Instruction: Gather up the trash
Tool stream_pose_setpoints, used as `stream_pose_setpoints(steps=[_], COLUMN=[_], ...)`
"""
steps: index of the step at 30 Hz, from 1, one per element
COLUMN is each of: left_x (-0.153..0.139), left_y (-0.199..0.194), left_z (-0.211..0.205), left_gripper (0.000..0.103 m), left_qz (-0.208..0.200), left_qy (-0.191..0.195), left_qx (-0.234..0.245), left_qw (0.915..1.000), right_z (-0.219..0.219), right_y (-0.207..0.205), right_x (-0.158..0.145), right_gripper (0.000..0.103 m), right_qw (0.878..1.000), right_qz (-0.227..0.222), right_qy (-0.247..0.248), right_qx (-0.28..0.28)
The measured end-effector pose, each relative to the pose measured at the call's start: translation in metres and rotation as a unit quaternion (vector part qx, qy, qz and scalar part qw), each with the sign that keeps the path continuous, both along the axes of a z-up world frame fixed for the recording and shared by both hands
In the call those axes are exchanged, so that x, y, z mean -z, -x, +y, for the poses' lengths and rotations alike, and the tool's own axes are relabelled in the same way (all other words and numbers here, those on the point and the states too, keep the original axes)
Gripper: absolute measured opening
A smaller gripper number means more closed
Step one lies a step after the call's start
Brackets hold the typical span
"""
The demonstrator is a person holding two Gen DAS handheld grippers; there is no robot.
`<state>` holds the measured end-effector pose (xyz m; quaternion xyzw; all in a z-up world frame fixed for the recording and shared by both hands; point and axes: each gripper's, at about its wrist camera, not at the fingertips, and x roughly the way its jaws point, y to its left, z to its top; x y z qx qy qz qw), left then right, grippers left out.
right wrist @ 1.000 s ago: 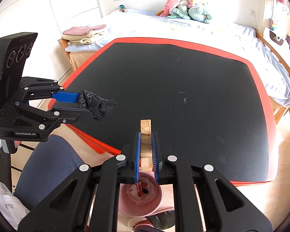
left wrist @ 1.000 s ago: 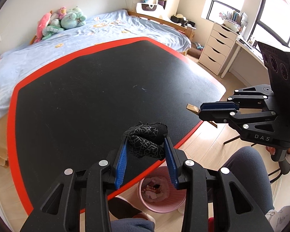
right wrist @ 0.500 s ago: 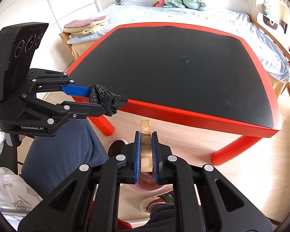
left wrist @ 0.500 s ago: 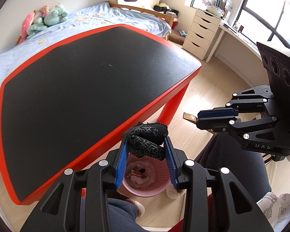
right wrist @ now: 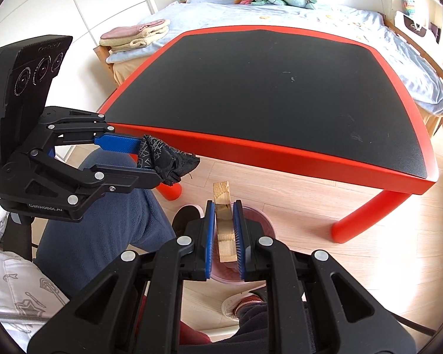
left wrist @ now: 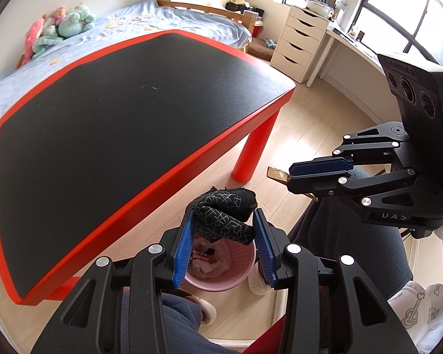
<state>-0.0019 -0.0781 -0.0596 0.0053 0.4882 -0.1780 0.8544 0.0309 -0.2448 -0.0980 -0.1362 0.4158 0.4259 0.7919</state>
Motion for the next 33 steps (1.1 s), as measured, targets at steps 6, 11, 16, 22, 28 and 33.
stream_pose_setpoints(steps=[6,11,16,22,28,33], left_x=[0.003,0.001,-0.002,-0.010,-0.022,-0.035], left_y=[-0.002,0.000,0.003,0.003,0.003,-0.006], left_z=[0.007,0.012,0.016,0.023,0.036,0.051], left_gripper=[0.089,0.095,0.095,0.095,0.095,0.095], left_qz=[-0.003,-0.006,-0.011,-0.018,-0.034,-0.049], left_qy=[-0.003,0.000,0.003,0.006,0.004,-0.007], left_qx=[-0.027,-0.042,-0.055,-0.077,-0.101,-0.127], left_qw=[0.9996,0.9991,0.9984,0.9968,0.9943,0.9907], right_z=[-0.005,-0.010,-0.012,-0.009,-0.007,-0.001], right_y=[-0.005,-0.004,-0.001,-0.001,-0.008,-0.024], right_x=[0.003,0.005,0.003,-0.005,-0.021,-0.044], right_gripper=[0.090,0.093,0.096,0.098,0.098,0.098], right_qw=[1.000,0.999,0.999,0.998,0.998,0.997], right_qz=[-0.005,0.000,0.012,0.016,0.006,-0.014], right_qy=[0.004,0.000,-0.012,-0.025,-0.039,-0.050], right_qx=[0.029,0.038,0.040,0.046,0.049,0.055])
